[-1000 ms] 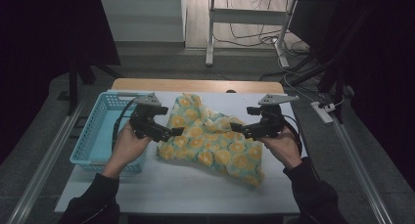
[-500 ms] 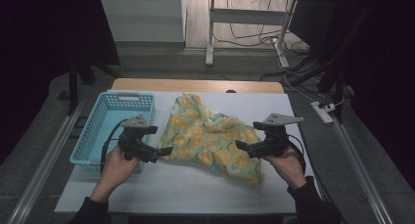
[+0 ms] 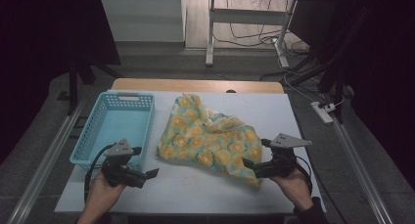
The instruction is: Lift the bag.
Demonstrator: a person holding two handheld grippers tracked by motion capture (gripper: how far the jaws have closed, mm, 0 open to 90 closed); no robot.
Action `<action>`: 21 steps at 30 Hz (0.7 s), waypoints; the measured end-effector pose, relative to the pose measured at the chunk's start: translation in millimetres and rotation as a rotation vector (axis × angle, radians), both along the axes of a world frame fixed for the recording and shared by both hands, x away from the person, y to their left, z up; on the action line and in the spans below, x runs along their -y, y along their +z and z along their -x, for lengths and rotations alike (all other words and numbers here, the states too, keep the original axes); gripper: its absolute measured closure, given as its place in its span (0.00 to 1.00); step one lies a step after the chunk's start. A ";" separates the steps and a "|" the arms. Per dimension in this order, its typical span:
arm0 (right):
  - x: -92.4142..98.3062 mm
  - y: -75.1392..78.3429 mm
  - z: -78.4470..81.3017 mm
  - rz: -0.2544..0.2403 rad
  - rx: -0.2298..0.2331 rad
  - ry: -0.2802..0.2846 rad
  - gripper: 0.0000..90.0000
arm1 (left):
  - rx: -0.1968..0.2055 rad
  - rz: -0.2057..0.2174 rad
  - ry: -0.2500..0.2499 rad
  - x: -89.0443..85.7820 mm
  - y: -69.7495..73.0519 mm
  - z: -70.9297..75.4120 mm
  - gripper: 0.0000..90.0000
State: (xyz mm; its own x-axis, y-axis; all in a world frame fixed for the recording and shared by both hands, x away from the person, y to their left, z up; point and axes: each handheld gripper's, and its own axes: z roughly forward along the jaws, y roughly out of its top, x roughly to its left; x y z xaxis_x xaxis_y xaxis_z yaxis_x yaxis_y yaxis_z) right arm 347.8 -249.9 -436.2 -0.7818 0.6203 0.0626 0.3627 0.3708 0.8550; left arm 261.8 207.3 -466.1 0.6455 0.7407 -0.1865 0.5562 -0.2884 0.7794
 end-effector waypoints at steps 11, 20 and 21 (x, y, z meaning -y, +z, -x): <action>23.0 -22.7 31.9 0.039 -0.006 -0.052 0.00 | 0.013 -0.043 0.107 -15.1 -21.4 39.1 0.00; 43.7 -45.8 54.8 0.093 -0.029 -0.112 0.00 | -0.026 -0.072 0.167 -34.3 -39.9 62.7 0.00; 45.8 -47.8 56.6 0.100 -0.034 -0.118 0.00 | -0.029 -0.081 0.177 -36.4 -42.3 63.6 0.00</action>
State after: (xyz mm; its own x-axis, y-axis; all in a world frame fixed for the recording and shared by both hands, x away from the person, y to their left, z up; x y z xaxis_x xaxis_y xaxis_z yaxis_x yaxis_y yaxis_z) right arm 291.2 -295.8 -483.9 -0.7016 0.7123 0.0213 0.4372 0.4066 0.8022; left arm 198.3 243.7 -508.5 0.4988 0.8556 -0.1384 0.6258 -0.2450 0.7405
